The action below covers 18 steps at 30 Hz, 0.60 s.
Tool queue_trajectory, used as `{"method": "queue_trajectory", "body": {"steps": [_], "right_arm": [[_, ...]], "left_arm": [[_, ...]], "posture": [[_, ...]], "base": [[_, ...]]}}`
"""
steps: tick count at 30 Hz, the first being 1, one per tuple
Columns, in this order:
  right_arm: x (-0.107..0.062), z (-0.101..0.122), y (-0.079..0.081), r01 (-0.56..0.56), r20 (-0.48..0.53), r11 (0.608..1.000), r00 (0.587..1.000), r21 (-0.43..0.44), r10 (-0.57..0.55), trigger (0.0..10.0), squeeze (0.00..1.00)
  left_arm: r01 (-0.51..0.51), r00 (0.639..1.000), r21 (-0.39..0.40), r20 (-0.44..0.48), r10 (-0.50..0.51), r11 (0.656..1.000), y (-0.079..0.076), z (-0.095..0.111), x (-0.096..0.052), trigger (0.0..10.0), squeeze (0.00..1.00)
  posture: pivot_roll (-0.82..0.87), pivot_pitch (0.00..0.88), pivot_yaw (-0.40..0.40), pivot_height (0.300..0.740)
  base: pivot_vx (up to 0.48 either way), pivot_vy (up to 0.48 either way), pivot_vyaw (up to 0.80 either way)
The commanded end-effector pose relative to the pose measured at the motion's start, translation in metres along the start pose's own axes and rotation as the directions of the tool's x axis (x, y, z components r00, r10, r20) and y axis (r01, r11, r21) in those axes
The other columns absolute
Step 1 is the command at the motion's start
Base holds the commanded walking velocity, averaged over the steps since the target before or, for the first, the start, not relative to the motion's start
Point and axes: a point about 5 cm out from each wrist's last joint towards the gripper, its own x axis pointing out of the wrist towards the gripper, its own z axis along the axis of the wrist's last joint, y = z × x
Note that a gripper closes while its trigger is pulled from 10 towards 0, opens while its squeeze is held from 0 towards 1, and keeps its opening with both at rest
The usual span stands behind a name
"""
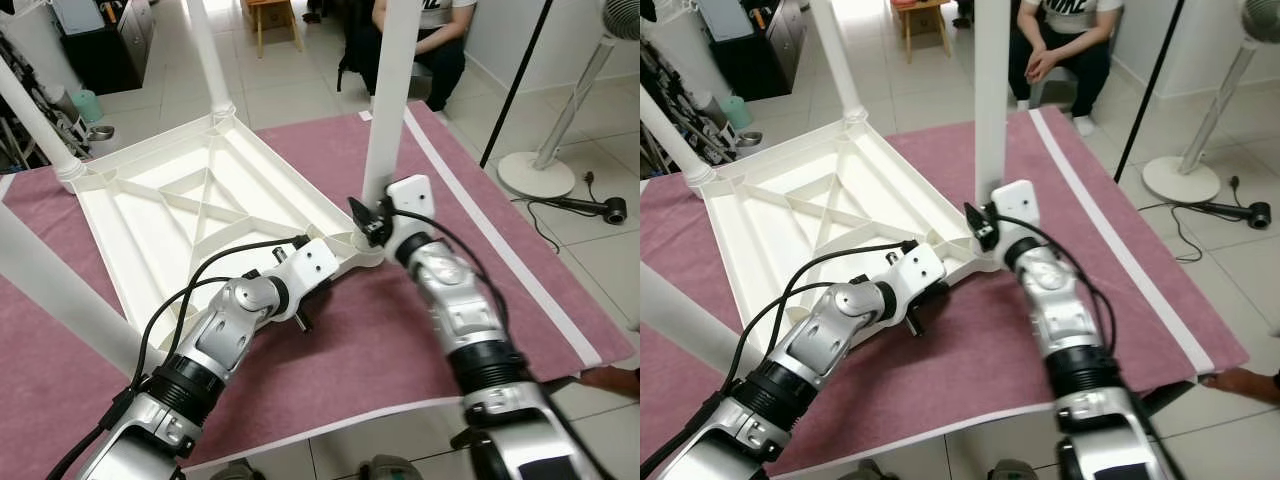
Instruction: Building children table
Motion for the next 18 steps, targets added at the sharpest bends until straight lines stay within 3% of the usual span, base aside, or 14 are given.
{"method": "queue_trajectory", "body": {"steps": [1,4,8,9,10,11,18], "right_arm": [[-0.006,-0.033,-0.015,0.167,-0.185,0.985,0.967,-0.052,-0.174,0.0,0.0],[0.0,-0.022,0.002,0.243,-0.144,0.97,0.96,-0.004,-0.241,0.0,0.0],[0.004,-0.012,0.012,0.261,-0.109,0.965,0.96,0.032,-0.256,0.0,0.0],[0.004,-0.01,0.014,0.266,-0.099,0.963,0.96,0.035,-0.262,2.9,0.0],[0.004,-0.01,0.014,0.266,-0.099,0.963,0.96,0.035,-0.262,2.9,0.0],[0.005,-0.007,0.015,0.254,-0.081,0.967,0.965,0.026,-0.251,10.0,0.0],[0.006,-0.003,0.016,0.225,-0.053,0.974,0.973,0.036,-0.223,10.0,0.0]], "left_arm": [[0.057,0.998,0.004,-0.037,-0.056,0.998,-0.01,-0.009,0.001,0.0,0.0],[0.058,0.998,0.003,-0.036,-0.058,0.998,-0.011,-0.009,0.001,0.0,0.0],[0.057,0.998,0.003,-0.035,-0.057,0.998,-0.011,-0.009,0.001,0.0,0.0],[0.056,0.998,0.003,-0.035,-0.055,0.998,-0.011,-0.009,0.001,0.0,0.0],[0.056,0.998,0.003,-0.035,-0.055,0.998,-0.011,-0.009,0.001,0.0,0.0],[0.054,0.998,0.002,-0.035,-0.054,0.999,-0.011,-0.009,0.001,0.0,0.0],[0.053,0.998,0.0,-0.035,-0.053,0.999,-0.011,-0.009,0.001,0.0,0.0]], "posture": [[-0.02,0.0,0.134,0.74],[-0.02,0.0,0.131,0.74],[-0.02,0.0,0.127,0.74],[-0.02,0.0,0.127,0.74],[-0.02,0.0,0.127,0.74],[-0.02,0.0,0.127,0.74],[-0.02,0.0,0.126,0.74]], "base": [[0.0,0.0,0.0],[0.0,0.0,0.0],[0.0,0.0,0.0],[0.0,0.0,0.0],[0.0,0.0,0.0],[0.0,0.0,0.0],[0.0,0.0,0.0]]}}
